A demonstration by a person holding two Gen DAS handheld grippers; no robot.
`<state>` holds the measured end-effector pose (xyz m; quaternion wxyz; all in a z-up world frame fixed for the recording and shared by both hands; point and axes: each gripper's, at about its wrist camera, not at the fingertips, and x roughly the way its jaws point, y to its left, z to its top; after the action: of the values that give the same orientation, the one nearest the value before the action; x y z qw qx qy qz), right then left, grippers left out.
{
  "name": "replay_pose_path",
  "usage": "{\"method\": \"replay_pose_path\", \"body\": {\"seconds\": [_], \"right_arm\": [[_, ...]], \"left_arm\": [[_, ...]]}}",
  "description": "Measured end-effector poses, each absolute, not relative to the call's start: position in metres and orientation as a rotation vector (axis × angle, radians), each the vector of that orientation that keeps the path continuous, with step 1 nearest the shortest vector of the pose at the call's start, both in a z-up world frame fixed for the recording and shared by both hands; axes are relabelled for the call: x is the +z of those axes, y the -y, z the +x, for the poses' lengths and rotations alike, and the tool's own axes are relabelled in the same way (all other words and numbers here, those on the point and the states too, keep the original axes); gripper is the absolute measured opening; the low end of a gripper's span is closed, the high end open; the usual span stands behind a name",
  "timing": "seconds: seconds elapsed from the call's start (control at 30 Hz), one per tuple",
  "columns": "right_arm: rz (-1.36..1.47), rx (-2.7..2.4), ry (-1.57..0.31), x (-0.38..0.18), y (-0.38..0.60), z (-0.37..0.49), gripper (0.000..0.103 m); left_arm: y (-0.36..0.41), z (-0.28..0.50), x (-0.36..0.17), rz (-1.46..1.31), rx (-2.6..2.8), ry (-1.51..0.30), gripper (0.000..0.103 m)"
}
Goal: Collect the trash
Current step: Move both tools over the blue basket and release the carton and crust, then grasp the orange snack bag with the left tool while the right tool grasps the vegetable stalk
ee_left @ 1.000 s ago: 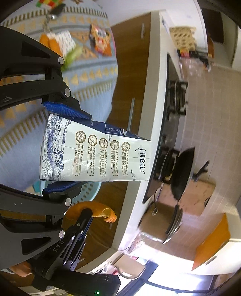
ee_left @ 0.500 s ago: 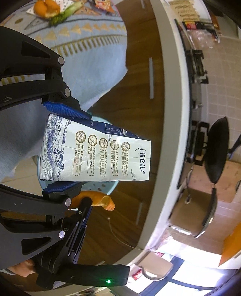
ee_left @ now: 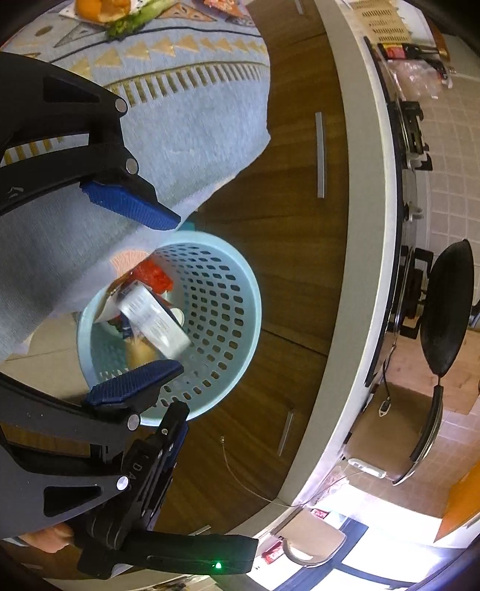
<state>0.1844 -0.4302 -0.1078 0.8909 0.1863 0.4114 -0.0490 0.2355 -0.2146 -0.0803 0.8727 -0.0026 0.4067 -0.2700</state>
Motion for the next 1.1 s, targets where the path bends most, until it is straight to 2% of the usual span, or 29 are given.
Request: {"method": "replay_pose_path", "body": {"seconds": [0.17, 0.6, 1.1], "right_arm": [[0.375, -0.088, -0.837, -0.1, 0.423, 0.183, 0.041], [0.285, 0.038, -0.794, -0.071, 0.357, 0.192, 0.041], [0.104, 0.298, -0.778, -0.05, 0.224, 0.223, 0.041]], "left_arm": [[0.205, 0.231, -0.077, -0.018, -0.55, -0.839, 0.071], [0.132, 0.214, -0.053, -0.089, -0.442, -0.753, 0.071], [-0.022, 0.239, -0.015, -0.195, -0.192, -0.676, 0.07]]}}
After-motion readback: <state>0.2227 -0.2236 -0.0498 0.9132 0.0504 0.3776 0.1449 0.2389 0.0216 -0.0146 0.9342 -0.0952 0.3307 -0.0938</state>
